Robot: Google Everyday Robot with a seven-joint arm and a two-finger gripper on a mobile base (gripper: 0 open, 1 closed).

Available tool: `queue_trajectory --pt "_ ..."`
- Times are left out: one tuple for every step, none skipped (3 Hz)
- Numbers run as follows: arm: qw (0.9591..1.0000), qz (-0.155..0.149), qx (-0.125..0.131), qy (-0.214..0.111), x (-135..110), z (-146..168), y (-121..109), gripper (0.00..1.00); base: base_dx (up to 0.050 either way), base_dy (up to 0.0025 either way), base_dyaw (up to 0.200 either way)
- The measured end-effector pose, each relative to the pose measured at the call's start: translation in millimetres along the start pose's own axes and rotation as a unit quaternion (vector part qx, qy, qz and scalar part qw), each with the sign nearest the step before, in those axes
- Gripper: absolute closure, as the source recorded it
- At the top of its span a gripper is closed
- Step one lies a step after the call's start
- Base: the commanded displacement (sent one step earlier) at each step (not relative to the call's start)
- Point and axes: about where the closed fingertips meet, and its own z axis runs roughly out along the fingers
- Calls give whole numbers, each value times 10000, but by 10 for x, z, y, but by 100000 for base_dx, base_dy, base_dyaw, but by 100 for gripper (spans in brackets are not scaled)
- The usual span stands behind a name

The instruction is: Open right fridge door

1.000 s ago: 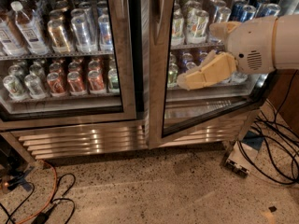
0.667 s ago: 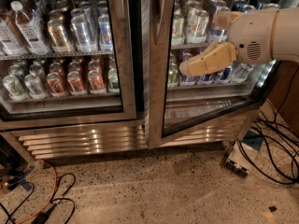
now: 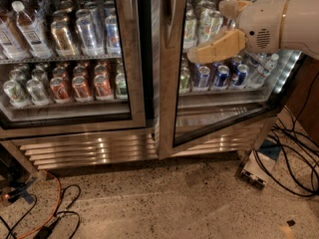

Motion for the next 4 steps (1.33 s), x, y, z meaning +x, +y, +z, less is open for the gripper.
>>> queue_trajectory --pt "9978 75 -521 -404 -215 124 42 0 0 0 0" --pt "9935 117 -911 -674 -376 189 109 7 0 0 0" --pt "9900 187 -1147 -800 -449 231 167 14 0 0 0" --pt "9875 270 -1300 -855 -467 256 217 21 0 0 0"
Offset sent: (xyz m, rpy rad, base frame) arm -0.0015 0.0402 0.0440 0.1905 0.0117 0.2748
